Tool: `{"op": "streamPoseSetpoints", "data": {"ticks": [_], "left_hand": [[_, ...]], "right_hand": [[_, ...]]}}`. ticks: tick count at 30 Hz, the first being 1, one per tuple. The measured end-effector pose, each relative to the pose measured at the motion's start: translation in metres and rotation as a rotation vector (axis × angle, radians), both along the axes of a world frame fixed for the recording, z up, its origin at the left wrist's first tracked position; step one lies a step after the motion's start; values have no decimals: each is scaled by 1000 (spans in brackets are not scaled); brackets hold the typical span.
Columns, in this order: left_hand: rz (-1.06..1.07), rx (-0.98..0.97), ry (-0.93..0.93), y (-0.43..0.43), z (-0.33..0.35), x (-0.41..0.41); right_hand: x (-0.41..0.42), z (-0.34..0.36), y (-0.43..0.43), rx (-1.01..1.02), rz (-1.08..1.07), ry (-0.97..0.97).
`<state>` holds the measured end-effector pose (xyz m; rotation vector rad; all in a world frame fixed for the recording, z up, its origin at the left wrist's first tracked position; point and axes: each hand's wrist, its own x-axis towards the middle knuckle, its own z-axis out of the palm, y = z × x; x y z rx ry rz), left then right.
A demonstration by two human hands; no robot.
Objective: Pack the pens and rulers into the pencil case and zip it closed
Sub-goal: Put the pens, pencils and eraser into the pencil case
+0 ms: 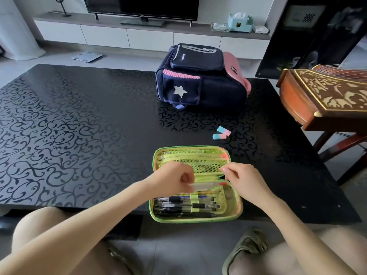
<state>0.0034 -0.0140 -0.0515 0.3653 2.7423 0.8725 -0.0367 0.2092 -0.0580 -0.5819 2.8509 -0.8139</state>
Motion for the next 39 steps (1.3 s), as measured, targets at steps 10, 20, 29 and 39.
{"op": "streamPoseSetpoints", "data": {"ticks": [10,20,29,39], "left_hand": [[79,-34,100,-7,5,24],[-112,-283,55,1,-16,53],[-84,-237,83,-11,-23,47],[602,-186,156,-41,-28,-30]], "right_hand": [[9,-2,5,4,28,32],[17,-7,6,29,49,-13],[-12,-4,11,16,-88,119],[-158,-33,-21,242,-114,-83]]}}
